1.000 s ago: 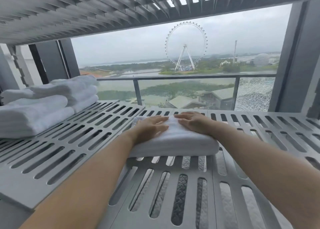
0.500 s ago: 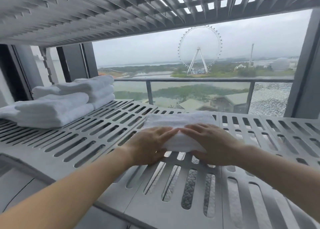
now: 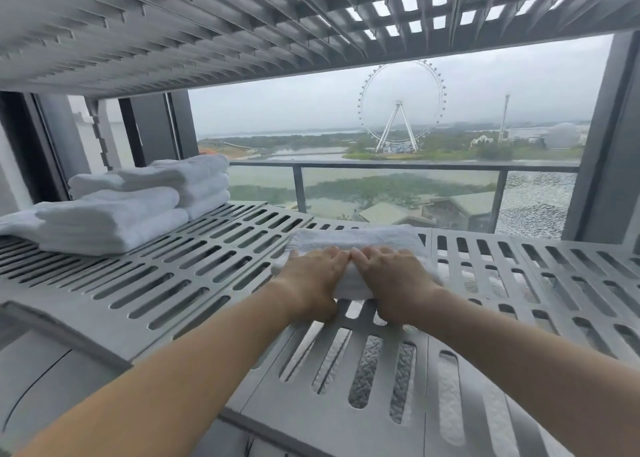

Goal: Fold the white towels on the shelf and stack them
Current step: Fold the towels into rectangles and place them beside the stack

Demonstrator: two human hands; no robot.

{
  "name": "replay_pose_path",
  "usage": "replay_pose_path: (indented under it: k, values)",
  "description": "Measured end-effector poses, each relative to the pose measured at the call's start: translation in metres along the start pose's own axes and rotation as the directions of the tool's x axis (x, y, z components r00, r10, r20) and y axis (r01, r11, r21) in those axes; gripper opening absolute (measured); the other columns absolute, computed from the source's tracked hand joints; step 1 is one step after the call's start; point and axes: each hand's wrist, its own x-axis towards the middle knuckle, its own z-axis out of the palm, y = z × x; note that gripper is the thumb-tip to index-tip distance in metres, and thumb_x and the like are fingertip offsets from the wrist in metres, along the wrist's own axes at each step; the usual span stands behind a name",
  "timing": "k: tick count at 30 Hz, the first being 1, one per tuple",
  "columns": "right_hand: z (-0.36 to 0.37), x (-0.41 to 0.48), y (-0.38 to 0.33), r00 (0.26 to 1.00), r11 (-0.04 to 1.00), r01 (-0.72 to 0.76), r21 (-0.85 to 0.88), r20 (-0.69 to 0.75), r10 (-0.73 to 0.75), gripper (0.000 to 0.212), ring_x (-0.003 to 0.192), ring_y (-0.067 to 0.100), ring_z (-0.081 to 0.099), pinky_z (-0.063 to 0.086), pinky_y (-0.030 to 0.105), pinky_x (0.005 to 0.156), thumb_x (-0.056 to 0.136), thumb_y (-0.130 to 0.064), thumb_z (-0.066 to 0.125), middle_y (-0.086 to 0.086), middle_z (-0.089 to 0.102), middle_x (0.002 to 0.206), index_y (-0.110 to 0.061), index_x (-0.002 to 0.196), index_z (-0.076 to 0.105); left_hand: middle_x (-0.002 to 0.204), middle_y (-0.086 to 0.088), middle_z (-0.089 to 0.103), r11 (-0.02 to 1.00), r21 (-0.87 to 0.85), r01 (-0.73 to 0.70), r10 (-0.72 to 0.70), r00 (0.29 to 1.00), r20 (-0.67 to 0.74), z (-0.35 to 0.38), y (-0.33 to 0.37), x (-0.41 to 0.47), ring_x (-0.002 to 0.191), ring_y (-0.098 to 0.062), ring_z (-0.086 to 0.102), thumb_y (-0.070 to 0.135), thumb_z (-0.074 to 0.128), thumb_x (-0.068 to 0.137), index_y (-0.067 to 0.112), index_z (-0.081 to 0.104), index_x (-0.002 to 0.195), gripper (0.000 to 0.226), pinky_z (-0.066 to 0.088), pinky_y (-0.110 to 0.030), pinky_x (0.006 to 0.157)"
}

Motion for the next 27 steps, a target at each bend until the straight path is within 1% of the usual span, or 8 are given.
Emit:
replay_pose_path:
  k: [4, 8, 11, 13, 16, 19, 23, 27]
  values:
    - [-0.009, -0.003, 0.002, 0.991, 1.000, -0.016, 0.020, -0.135, 0.019, 0.052, 0.098, 0.024, 0.056, 0.043, 0.035, 0.080, 0.073, -0.024, 0.060, 0.001, 0.056, 0.110, -0.019, 0.120, 0.040, 0.131, 0.002, 0.044, 0.995, -0.068, 0.073, -0.083, 0.985, -0.149, 0.003, 0.006, -0.003, 0.120, -0.022, 0.044, 0.047, 0.053, 0.074, 0.025, 0.027, 0.133, 0.068, 0.029, -0.052, 0.102]
    - [-0.017, -0.014, 0.006, 0.971, 0.996, -0.021, 0.091, -0.237, 0.042, 0.054, 0.095, 0.023, 0.056, 0.042, 0.035, 0.079, 0.069, -0.025, 0.058, -0.002, 0.058, 0.106, -0.023, 0.120, 0.041, 0.125, -0.003, 0.046, 0.991, 0.114, 0.066, -0.022, 0.936, -0.351, 0.007, 0.011, -0.006, 0.108, -0.027, 0.050, 0.031, 0.056, 0.079, 0.021, 0.025, 0.135, 0.064, 0.039, -0.045, 0.092]
    - [-0.011, -0.023, 0.003, 0.982, 0.997, 0.004, 0.083, -0.189, 0.012, 0.071, 0.106, 0.024, 0.049, 0.042, 0.037, 0.084, 0.068, -0.031, 0.061, 0.000, 0.046, 0.123, -0.021, 0.131, 0.032, 0.119, -0.006, 0.048, 0.980, 0.190, 0.063, 0.007, 0.938, -0.347, 0.005, 0.014, -0.012, 0.099, -0.028, 0.054, 0.023, 0.047, 0.083, 0.016, 0.028, 0.136, 0.057, 0.046, -0.043, 0.077]
    - [-0.006, -0.027, 0.004, 0.982, 0.999, -0.018, 0.041, -0.188, 0.025, 0.082, 0.118, 0.024, 0.041, 0.040, 0.039, 0.086, 0.069, -0.029, 0.063, 0.002, 0.032, 0.135, -0.020, 0.138, 0.020, 0.106, -0.007, 0.057, 0.974, 0.224, 0.023, 0.082, 0.891, -0.446, 0.004, 0.017, -0.018, 0.084, -0.026, 0.061, 0.027, 0.039, 0.078, 0.013, 0.039, 0.129, 0.053, 0.049, -0.037, 0.061]
    - [-0.003, -0.032, 0.008, 0.970, 0.997, -0.080, -0.002, -0.230, 0.077, 0.071, 0.110, 0.026, 0.047, 0.042, 0.038, 0.078, 0.071, -0.016, 0.063, 0.004, 0.038, 0.127, -0.018, 0.132, 0.025, 0.087, -0.004, 0.065, 0.961, 0.271, -0.052, 0.199, 0.812, -0.549, 0.002, 0.017, -0.027, 0.062, -0.022, 0.063, 0.026, 0.049, 0.068, 0.014, 0.043, 0.111, 0.045, 0.048, -0.029, 0.039]
    - [-0.001, -0.038, 0.011, 0.966, 0.995, -0.096, 0.005, -0.240, 0.095, 0.053, 0.097, 0.026, 0.054, 0.043, 0.036, 0.075, 0.071, -0.012, 0.059, 0.004, 0.050, 0.112, -0.015, 0.119, 0.036, 0.086, -0.003, 0.064, 0.954, 0.297, -0.052, 0.201, 0.845, -0.496, -0.001, 0.017, -0.030, 0.062, -0.021, 0.063, 0.027, 0.064, 0.064, 0.018, 0.041, 0.108, 0.051, 0.046, -0.028, 0.040]
    - [0.002, -0.046, 0.013, 0.963, 0.998, -0.054, 0.012, -0.265, 0.056, 0.052, 0.101, 0.028, 0.051, 0.042, 0.038, 0.079, 0.070, -0.015, 0.061, 0.006, 0.049, 0.116, -0.013, 0.118, 0.040, 0.098, -0.005, 0.062, 0.960, 0.280, -0.018, 0.136, 0.902, -0.410, -0.001, 0.022, -0.038, 0.075, -0.025, 0.063, 0.028, 0.072, 0.067, 0.018, 0.044, 0.112, 0.054, 0.049, -0.033, 0.046]
    - [-0.003, -0.057, 0.015, 0.951, 1.000, -0.020, 0.019, -0.308, 0.025, 0.053, 0.101, 0.030, 0.048, 0.040, 0.040, 0.077, 0.066, -0.012, 0.065, 0.009, 0.045, 0.118, -0.011, 0.116, 0.046, 0.098, -0.006, 0.062, 0.973, 0.230, 0.011, 0.096, 0.888, -0.449, -0.008, 0.030, -0.050, 0.073, -0.028, 0.062, 0.030, 0.078, 0.061, 0.014, 0.059, 0.106, 0.051, 0.050, -0.036, 0.047]
